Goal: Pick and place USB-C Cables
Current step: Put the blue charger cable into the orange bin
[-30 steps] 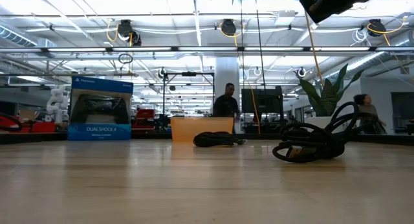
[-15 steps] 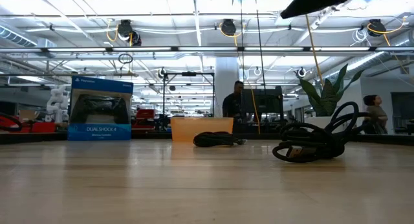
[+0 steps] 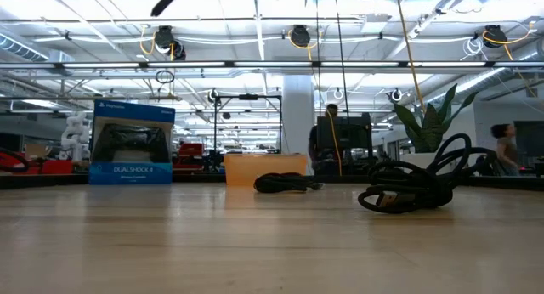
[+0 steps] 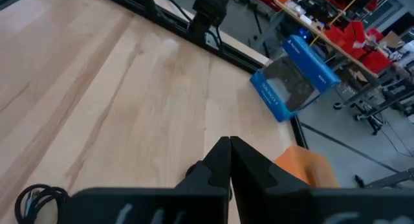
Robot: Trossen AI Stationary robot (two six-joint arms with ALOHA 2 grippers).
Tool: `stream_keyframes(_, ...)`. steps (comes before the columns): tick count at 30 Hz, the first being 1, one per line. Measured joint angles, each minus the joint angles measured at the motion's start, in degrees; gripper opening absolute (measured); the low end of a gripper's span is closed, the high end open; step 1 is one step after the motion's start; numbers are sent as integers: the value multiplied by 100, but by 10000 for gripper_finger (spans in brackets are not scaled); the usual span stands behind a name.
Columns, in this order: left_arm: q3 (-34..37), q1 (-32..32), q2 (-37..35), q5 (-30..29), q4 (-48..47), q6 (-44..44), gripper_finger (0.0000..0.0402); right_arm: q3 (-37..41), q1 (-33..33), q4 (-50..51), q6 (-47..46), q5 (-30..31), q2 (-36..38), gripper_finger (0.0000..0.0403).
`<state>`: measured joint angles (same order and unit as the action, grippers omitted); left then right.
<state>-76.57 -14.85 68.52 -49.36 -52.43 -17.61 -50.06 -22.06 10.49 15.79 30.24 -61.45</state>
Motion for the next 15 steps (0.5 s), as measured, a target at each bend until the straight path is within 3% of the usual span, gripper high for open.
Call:
stream_keyframes(7, 244, 742, -1, 1200, 1494, 1311, 26, 0, 0, 22, -4, -2, 0, 0)
stream_keyframes(15, 246, 2119, 290, 2730, 3290, 2549, 26, 0, 0, 40, -7, -2, 0, 0)
